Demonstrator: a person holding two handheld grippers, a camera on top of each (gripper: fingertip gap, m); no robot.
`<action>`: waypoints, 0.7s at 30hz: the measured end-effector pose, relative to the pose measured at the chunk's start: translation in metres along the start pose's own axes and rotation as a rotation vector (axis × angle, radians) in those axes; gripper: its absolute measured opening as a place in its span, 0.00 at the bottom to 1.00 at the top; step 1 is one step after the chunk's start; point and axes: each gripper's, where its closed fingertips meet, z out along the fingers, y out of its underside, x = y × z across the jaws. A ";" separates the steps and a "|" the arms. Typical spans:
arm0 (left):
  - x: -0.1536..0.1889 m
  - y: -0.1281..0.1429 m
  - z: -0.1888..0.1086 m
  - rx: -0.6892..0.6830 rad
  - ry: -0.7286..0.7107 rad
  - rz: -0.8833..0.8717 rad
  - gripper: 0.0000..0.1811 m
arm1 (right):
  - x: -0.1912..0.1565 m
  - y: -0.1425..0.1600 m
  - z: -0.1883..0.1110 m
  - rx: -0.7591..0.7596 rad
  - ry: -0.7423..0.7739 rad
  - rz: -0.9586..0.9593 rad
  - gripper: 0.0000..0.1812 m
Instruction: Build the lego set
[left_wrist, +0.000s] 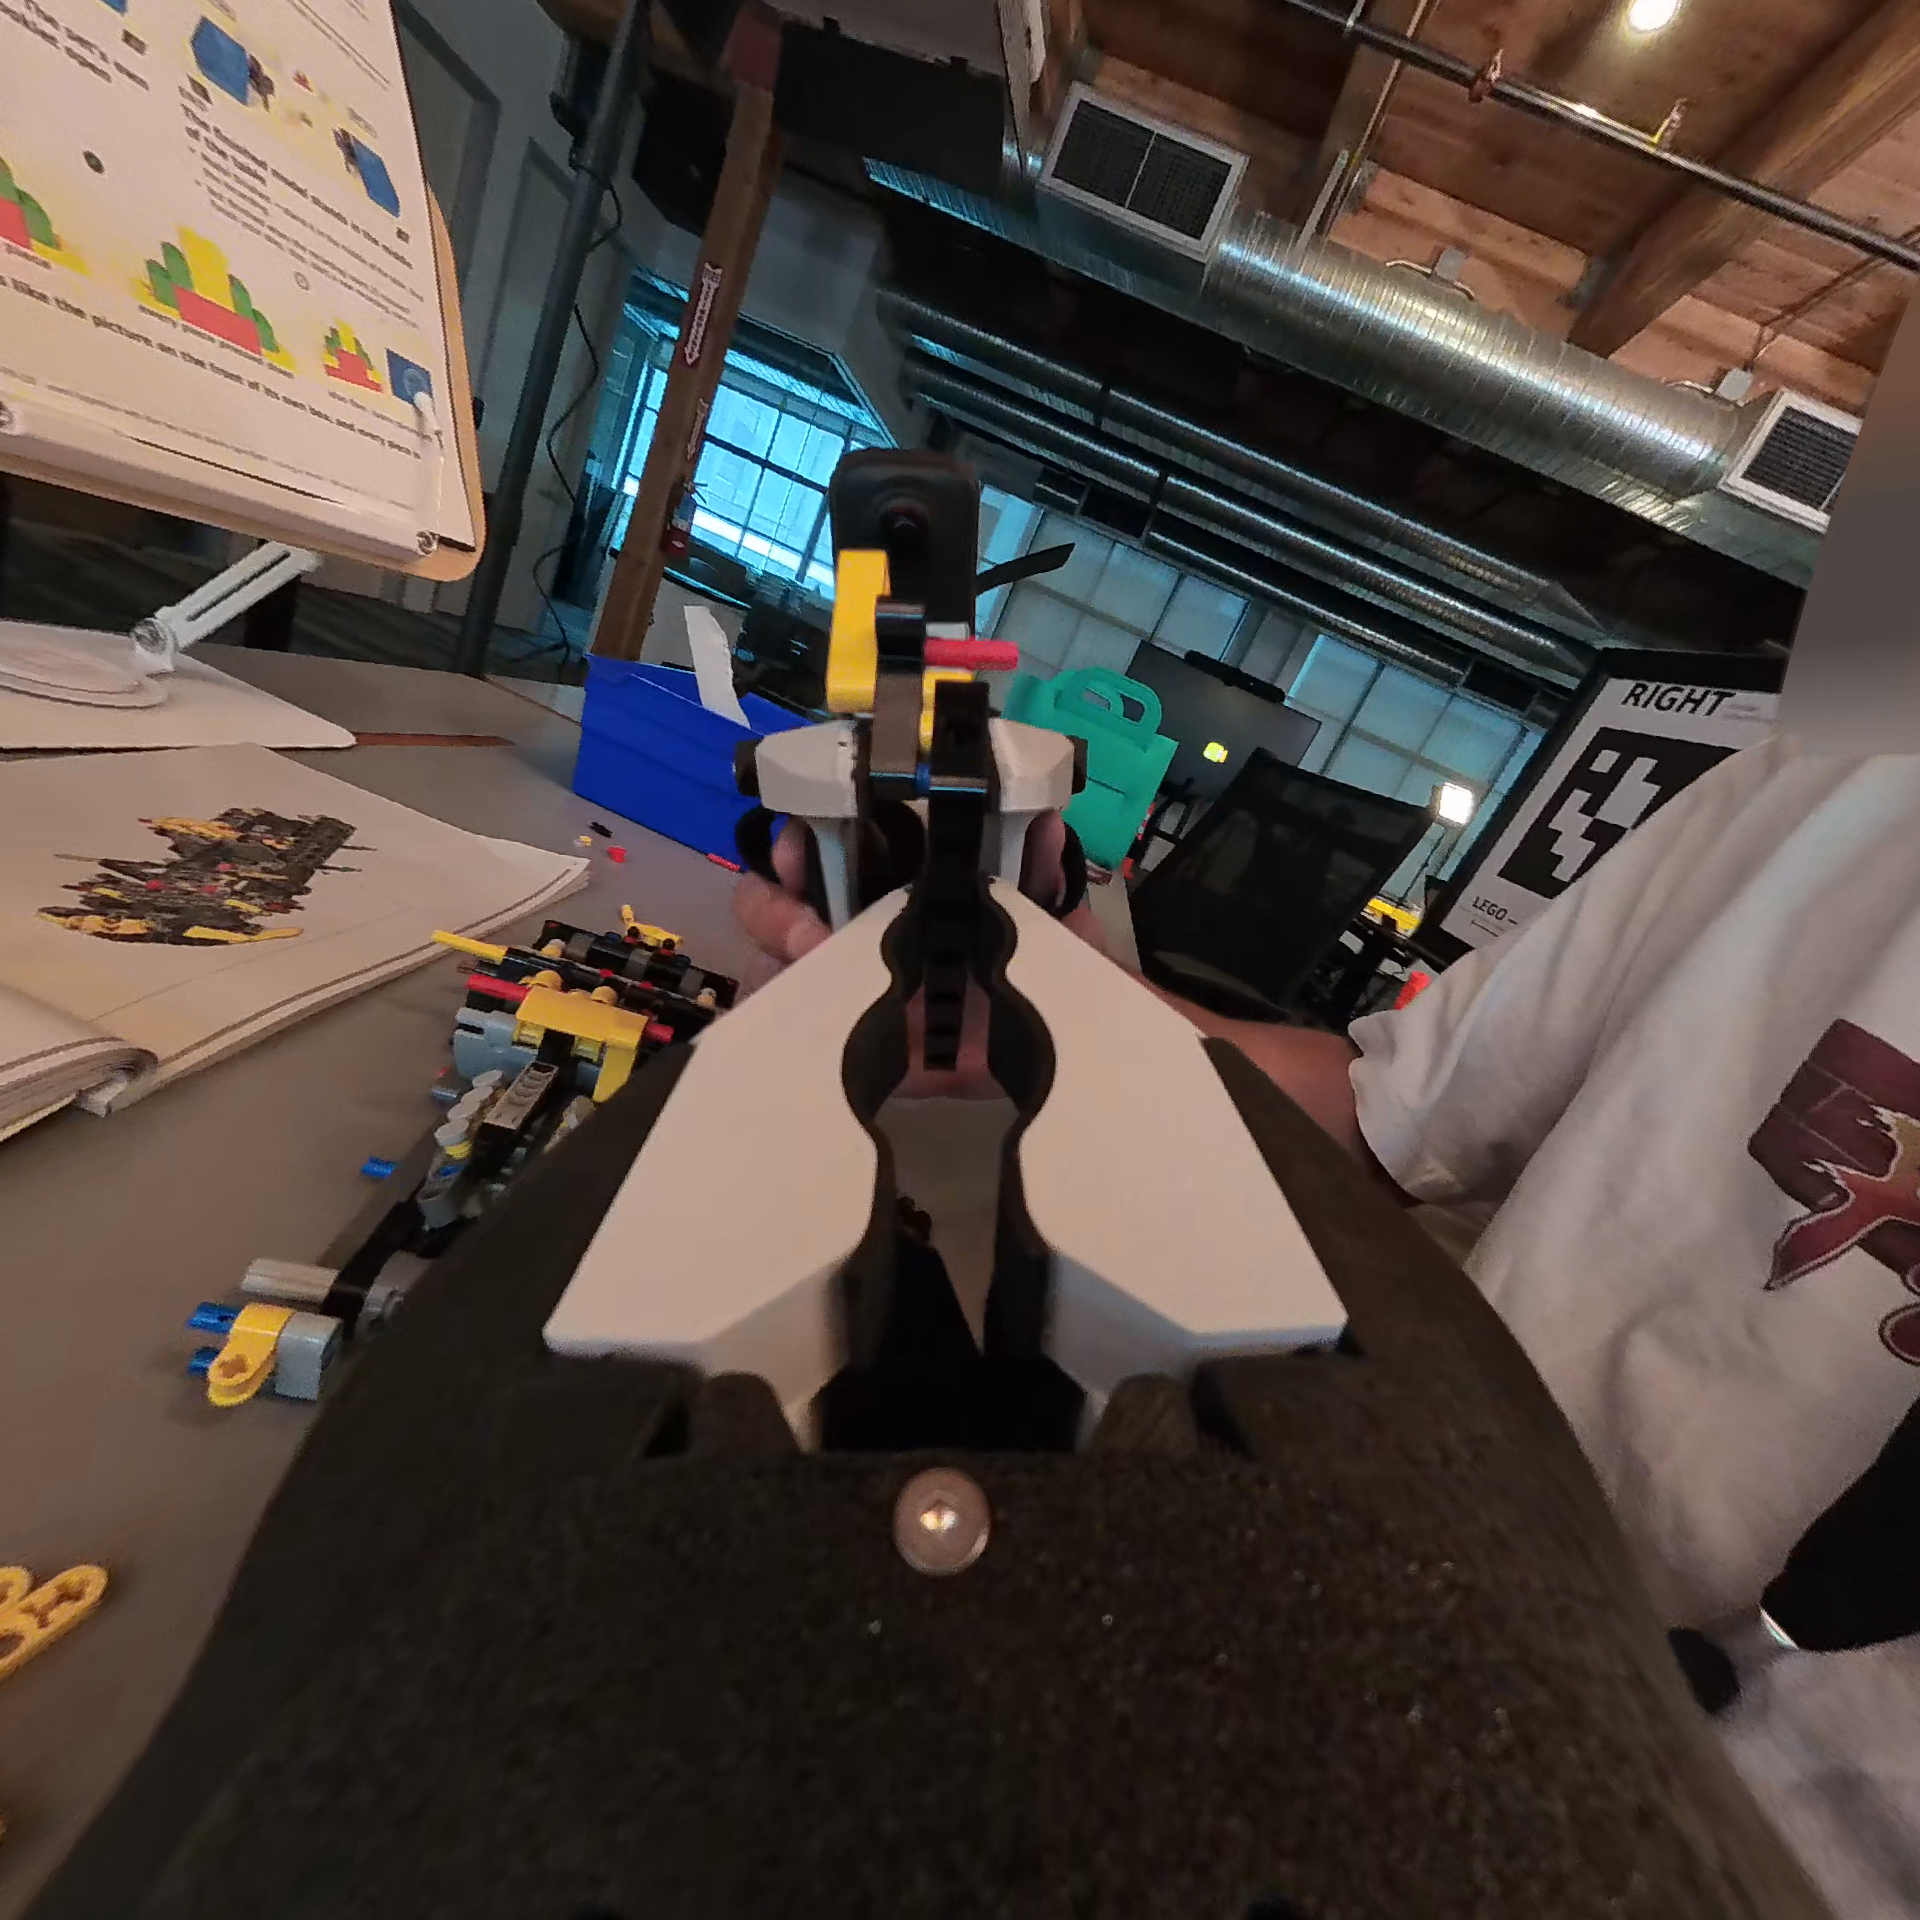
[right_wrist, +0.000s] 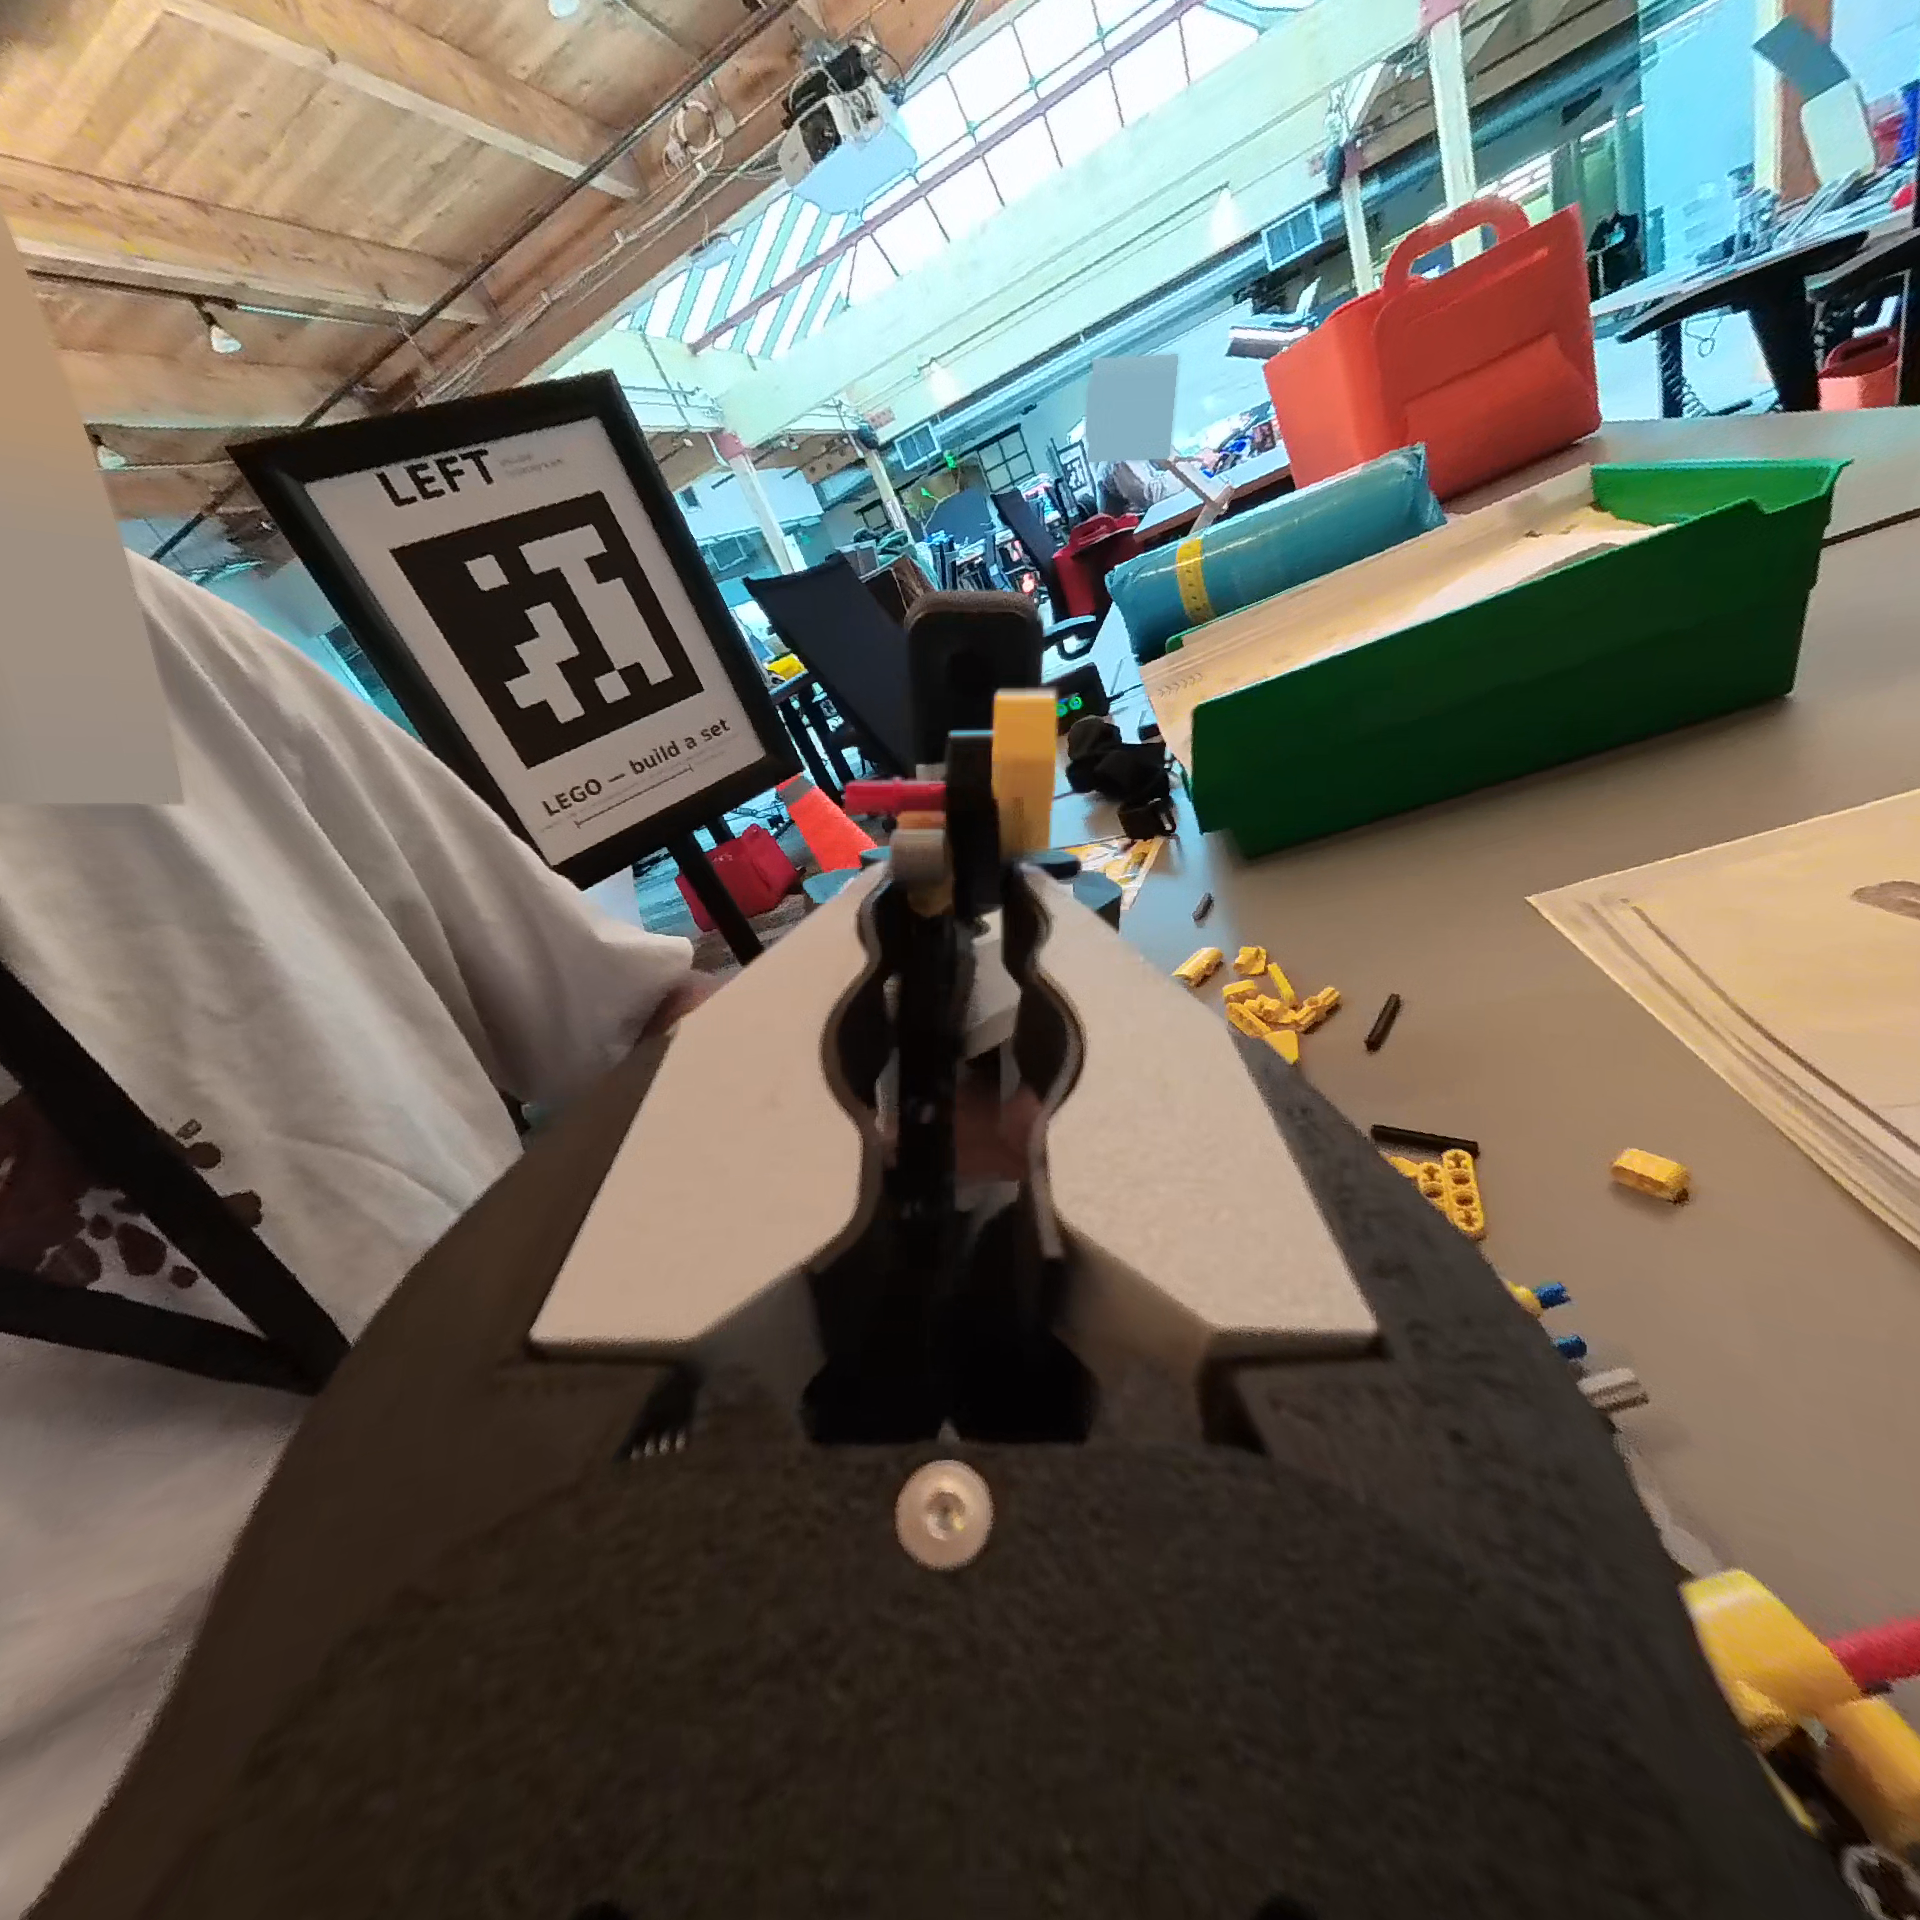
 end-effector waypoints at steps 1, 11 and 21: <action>0.000 0.000 0.000 0.005 -0.005 0.006 0.04 | -0.001 0.000 0.000 0.002 -0.001 -0.006 0.09; -0.009 -0.008 -0.005 0.061 -0.044 0.017 0.09 | 0.004 0.002 -0.013 -0.069 -0.007 0.075 0.09; -0.017 -0.002 -0.006 0.003 -0.101 0.041 0.04 | 0.017 0.018 -0.023 -0.203 0.053 0.093 0.10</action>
